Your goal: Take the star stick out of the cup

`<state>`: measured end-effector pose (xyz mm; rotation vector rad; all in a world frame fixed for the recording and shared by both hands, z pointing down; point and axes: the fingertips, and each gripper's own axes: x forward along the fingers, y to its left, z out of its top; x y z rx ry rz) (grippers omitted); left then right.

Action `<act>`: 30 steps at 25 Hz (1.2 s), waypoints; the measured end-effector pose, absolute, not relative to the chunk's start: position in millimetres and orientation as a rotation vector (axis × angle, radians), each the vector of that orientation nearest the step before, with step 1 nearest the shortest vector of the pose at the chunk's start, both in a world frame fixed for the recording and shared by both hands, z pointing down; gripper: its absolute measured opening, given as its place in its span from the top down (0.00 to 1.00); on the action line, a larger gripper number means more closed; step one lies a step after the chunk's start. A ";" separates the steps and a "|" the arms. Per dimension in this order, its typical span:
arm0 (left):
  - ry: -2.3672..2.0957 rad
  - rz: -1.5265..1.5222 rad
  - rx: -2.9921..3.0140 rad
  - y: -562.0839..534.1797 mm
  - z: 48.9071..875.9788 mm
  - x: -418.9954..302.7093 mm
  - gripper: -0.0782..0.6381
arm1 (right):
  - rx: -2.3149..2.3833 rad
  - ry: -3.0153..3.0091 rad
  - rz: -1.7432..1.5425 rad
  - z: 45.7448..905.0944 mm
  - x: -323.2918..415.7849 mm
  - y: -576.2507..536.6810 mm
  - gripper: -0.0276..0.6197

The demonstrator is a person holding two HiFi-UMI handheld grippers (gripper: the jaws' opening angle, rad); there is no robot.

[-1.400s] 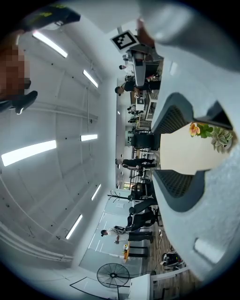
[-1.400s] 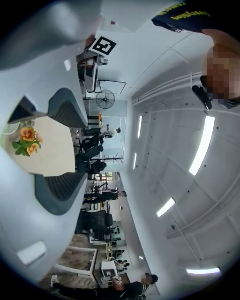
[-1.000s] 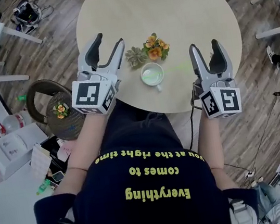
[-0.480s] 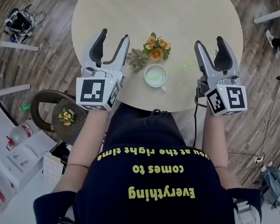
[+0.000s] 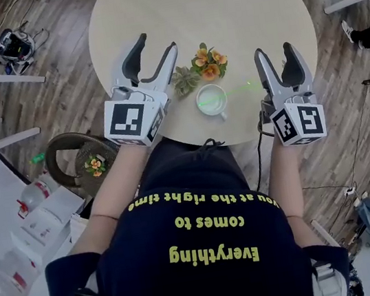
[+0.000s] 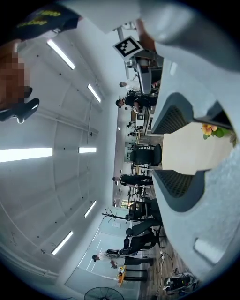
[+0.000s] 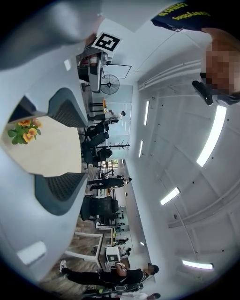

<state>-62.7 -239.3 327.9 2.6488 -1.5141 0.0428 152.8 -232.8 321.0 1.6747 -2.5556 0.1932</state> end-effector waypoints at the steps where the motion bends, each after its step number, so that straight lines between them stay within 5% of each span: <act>1: -1.502 0.038 2.653 -239.5 328.1 -62.3 0.56 | 1.681 -2.546 0.199 323.2 153.4 -231.1 0.50; 30: -1.382 0.121 2.625 -223.6 378.3 -43.7 0.56 | 1.601 -2.389 0.577 437.5 177.3 -202.8 0.52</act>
